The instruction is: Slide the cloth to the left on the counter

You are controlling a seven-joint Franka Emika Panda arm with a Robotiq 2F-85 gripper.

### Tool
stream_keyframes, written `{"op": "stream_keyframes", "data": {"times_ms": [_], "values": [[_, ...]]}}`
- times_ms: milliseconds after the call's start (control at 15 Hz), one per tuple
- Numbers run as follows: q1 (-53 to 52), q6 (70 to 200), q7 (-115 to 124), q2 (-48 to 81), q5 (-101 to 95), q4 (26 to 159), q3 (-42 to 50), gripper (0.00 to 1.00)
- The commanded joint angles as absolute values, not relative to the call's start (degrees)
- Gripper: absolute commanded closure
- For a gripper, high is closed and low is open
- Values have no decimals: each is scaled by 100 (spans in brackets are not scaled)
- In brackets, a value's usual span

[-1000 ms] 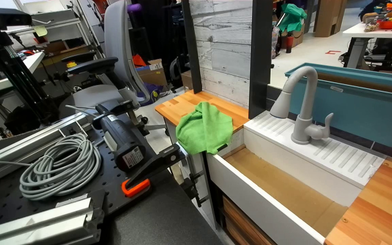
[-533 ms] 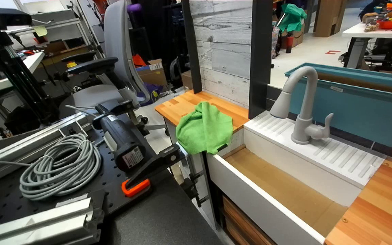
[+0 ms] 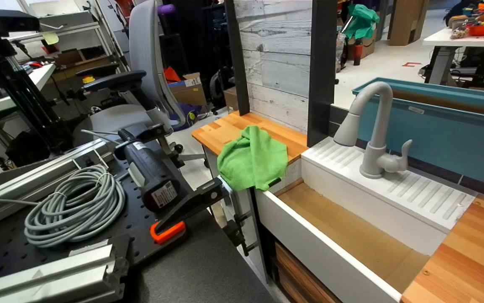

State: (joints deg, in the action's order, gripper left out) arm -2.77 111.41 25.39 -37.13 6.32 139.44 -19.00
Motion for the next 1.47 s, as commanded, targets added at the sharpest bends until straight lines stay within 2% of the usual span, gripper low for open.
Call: {"op": "stream_keyframes", "data": {"times_ms": [0, 333, 800, 867, 1400], "values": [[-62, 12002, 2497, -3007, 340, 13931, -1654, 0], [34, 12921, 2231, -2026, 218, 14129, -1147, 0], [122, 14212, 2251, 42, 177, 13916, -527, 0], [-20, 14020, 2202, -551, 254, 14209, -538, 0], [-26, 14177, 2460, 429, -34, 13732, -387, 0]]}}
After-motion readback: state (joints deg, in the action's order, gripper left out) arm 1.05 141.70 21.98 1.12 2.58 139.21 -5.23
